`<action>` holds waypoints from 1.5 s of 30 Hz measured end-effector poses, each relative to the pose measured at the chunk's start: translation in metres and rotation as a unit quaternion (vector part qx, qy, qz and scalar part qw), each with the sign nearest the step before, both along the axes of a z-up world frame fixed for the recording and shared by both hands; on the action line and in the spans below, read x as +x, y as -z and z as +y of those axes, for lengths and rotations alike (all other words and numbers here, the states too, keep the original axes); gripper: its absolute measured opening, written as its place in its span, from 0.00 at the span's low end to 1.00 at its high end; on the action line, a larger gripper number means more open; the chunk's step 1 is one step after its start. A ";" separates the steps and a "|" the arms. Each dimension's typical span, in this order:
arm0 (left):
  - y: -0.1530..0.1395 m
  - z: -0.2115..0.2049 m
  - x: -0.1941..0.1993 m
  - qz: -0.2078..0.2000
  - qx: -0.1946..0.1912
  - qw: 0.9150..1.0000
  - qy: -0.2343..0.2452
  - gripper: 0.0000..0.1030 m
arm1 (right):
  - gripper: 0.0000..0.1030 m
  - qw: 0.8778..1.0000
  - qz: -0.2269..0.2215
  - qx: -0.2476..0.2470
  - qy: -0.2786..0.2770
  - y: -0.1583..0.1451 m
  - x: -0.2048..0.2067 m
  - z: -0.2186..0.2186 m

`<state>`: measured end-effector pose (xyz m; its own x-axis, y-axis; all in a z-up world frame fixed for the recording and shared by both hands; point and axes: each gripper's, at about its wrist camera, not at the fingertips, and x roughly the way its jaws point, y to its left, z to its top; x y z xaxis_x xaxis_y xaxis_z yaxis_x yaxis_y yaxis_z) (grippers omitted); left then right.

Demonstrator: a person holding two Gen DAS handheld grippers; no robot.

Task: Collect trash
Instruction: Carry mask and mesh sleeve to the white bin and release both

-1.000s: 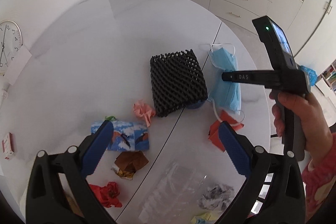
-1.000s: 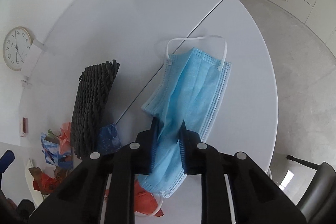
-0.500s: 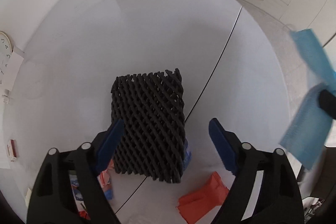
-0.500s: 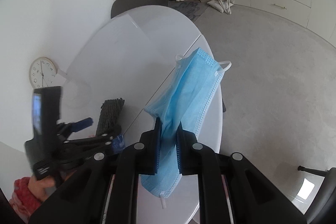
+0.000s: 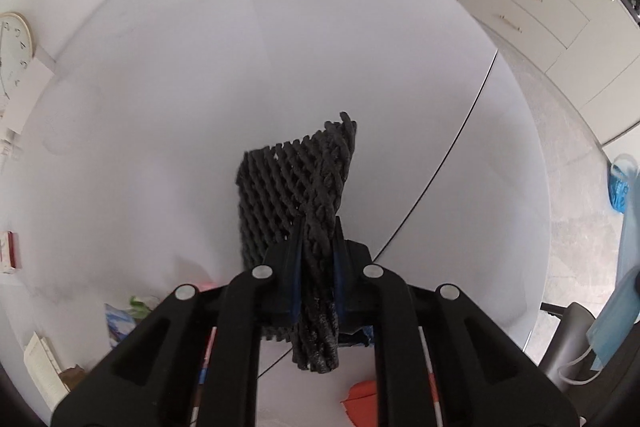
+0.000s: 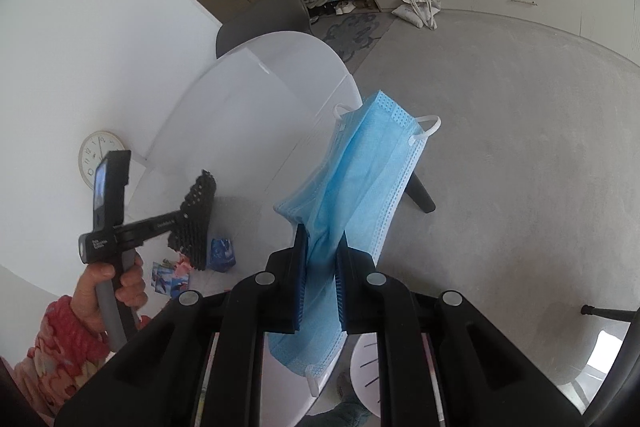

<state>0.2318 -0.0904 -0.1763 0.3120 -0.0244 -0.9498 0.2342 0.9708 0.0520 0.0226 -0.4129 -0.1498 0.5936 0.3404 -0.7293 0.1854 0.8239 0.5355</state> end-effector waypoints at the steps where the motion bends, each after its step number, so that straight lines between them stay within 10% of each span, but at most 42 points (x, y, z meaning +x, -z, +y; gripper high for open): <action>1: -0.007 0.002 -0.002 -0.007 -0.003 1.000 -0.002 0.12 | 0.13 1.000 0.003 -0.004 0.001 0.001 -0.007 -0.001; 7: -0.065 0.007 -0.028 -0.053 -0.032 0.998 0.001 0.12 | 0.15 0.997 0.065 -0.028 -0.012 0.043 -0.052 0.004; 17: -0.118 -0.014 -0.128 -0.061 -0.100 0.990 0.082 0.12 | 0.16 0.971 0.221 -0.030 -0.081 0.233 -0.084 0.059; 19: -0.114 -0.031 -0.152 -0.056 -0.098 0.988 0.107 0.12 | 0.26 0.968 0.231 -0.037 -0.092 0.254 -0.080 0.067; 21: -0.107 -0.035 -0.175 -0.053 -0.090 0.987 0.125 0.12 | 0.59 0.965 0.240 -0.045 -0.095 0.266 -0.076 0.071; 26: -0.085 -0.049 -0.222 -0.029 -0.084 0.984 0.157 0.12 | 0.80 0.969 0.229 -0.044 -0.085 0.250 -0.077 0.056; 41: 0.006 -0.137 -0.307 0.028 -0.027 0.969 0.244 0.14 | 0.90 0.982 0.153 -0.102 0.044 0.097 -0.180 -0.058; 45: 0.015 -0.145 -0.313 0.017 -0.024 0.969 0.246 0.52 | 0.90 0.984 0.133 -0.102 0.052 0.080 -0.185 -0.062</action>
<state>-0.0813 -0.2351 -0.1910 0.2196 -0.2063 -0.9535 0.6701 0.7422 -0.0062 -0.1620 -0.4752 -0.2302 0.3955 0.1175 -0.9109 0.3858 0.8788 0.2808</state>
